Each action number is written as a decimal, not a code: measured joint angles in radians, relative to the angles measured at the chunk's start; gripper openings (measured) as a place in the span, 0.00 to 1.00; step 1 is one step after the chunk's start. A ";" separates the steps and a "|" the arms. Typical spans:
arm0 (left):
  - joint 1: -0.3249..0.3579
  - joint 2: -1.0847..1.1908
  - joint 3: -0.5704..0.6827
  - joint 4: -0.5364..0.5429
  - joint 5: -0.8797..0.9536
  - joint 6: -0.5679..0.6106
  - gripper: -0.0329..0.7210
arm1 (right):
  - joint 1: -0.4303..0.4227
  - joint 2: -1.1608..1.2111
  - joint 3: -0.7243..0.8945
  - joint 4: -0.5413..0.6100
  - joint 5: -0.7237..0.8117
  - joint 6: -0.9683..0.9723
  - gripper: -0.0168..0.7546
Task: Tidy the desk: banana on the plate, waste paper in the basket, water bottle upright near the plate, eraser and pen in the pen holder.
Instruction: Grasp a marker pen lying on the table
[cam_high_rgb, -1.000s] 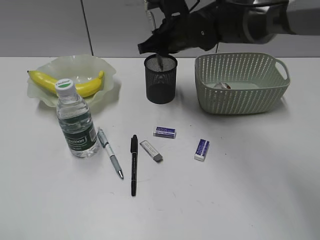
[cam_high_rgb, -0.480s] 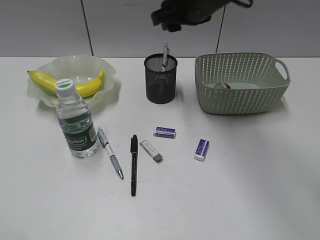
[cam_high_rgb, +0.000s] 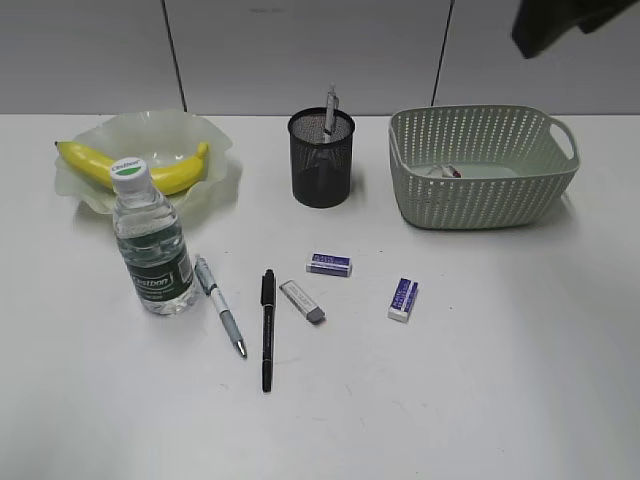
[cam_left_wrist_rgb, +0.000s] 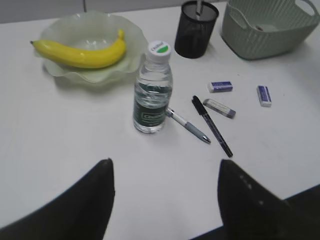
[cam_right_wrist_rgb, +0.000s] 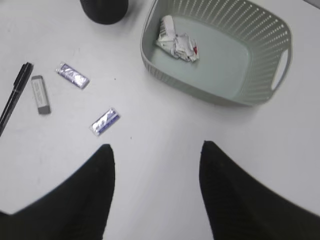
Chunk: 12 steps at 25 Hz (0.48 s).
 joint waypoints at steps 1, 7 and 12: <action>0.000 0.050 -0.008 -0.019 -0.011 0.017 0.68 | 0.000 -0.051 0.038 0.011 0.009 -0.002 0.59; 0.000 0.272 -0.053 -0.042 -0.118 0.033 0.68 | 0.000 -0.451 0.402 0.043 0.017 -0.005 0.59; 0.000 0.379 -0.080 -0.045 -0.179 0.033 0.68 | 0.000 -0.832 0.749 0.054 0.024 -0.005 0.59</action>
